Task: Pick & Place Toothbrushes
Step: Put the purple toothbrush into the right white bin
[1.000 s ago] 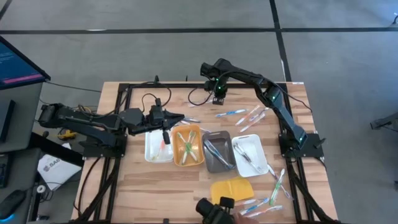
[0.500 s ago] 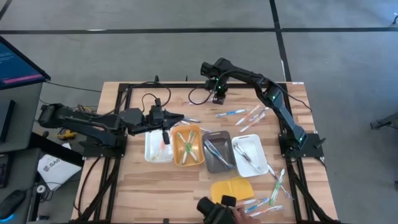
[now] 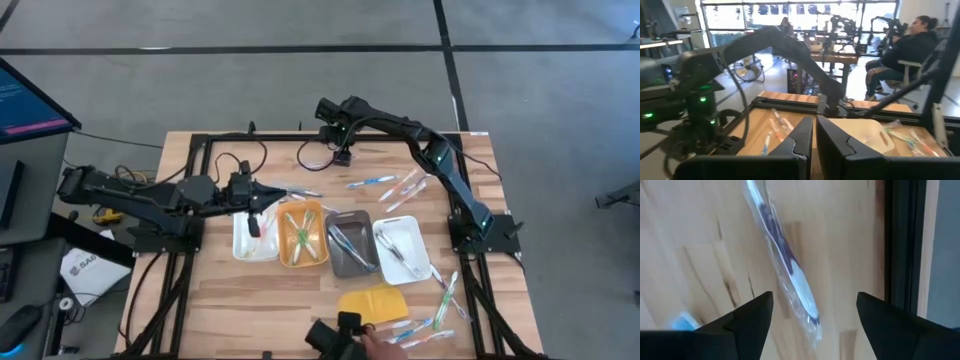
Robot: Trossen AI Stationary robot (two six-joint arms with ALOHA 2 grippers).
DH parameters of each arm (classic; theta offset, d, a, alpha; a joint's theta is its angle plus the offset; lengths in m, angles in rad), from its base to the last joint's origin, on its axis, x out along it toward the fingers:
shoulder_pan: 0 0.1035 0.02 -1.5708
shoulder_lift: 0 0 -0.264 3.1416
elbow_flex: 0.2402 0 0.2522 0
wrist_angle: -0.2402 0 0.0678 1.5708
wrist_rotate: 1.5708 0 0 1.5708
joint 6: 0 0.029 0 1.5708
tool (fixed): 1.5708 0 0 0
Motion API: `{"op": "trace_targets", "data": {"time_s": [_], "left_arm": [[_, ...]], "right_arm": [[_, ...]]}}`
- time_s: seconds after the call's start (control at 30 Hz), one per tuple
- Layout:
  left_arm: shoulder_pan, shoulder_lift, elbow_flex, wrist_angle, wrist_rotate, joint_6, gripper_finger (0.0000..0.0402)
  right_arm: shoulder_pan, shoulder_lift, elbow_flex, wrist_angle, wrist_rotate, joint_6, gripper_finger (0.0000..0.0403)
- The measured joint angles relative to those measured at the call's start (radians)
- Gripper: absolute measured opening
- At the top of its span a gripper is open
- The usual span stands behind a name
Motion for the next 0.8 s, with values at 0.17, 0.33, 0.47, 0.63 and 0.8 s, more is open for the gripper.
{"op": "trace_targets", "data": {"time_s": [0.17, 0.33, 0.47, 0.63, 0.8], "left_arm": [[-0.005, 0.001, 0.000, 0.001, 0.001, 0.000, 0.0017], [-0.008, 0.001, 0.000, 0.004, 0.001, -0.004, 0.0017], [-0.011, 0.001, 0.000, 0.007, 0.001, -0.003, 0.0017], [-0.011, 0.001, 0.000, 0.009, 0.000, 0.000, 0.0017], [-0.011, 0.001, 0.000, 0.013, 0.000, 0.000, 0.0017]], "right_arm": [[0.007, 0.001, 0.000, 0.008, -0.001, -0.011, 0.0281], [-0.008, 0.054, 0.000, 0.002, -0.007, 0.021, 0.0281], [-0.019, 0.102, 0.005, -0.070, -0.016, 0.007, 0.0281], [-0.023, 0.118, 0.006, -0.076, -0.015, 0.001, 0.0281], [-0.024, 0.121, 0.005, -0.073, -0.019, -0.005, 0.0274]]}}
